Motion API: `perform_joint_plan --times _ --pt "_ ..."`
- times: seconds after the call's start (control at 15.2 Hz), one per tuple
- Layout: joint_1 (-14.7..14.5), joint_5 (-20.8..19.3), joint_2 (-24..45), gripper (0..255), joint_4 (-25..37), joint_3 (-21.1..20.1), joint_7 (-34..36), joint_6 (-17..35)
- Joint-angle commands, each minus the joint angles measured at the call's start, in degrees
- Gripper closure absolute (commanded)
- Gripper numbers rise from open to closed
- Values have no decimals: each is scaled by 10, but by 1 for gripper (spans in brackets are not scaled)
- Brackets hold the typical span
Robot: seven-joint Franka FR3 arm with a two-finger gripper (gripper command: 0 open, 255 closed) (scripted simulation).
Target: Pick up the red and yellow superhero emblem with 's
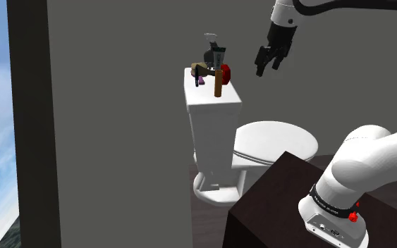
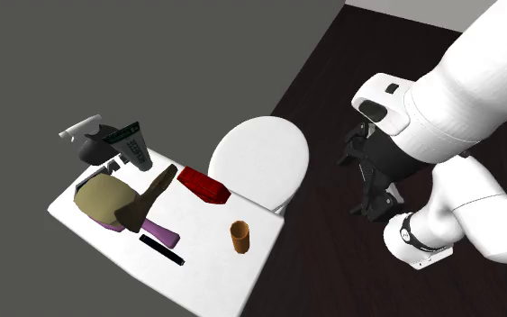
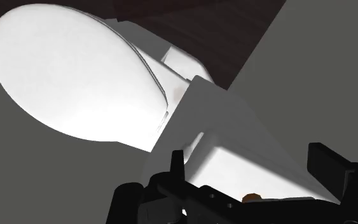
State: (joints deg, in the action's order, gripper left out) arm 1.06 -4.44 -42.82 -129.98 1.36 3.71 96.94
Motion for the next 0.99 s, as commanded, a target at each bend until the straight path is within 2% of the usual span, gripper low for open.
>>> perform_joint_plan --times 0.0,0.46,0.92 --pt "0 0 0 0 0 0 0 0" --pt "28 11 178 0 115 -11 94 33" --pt "49 19 353 0 265 -7 177 29"
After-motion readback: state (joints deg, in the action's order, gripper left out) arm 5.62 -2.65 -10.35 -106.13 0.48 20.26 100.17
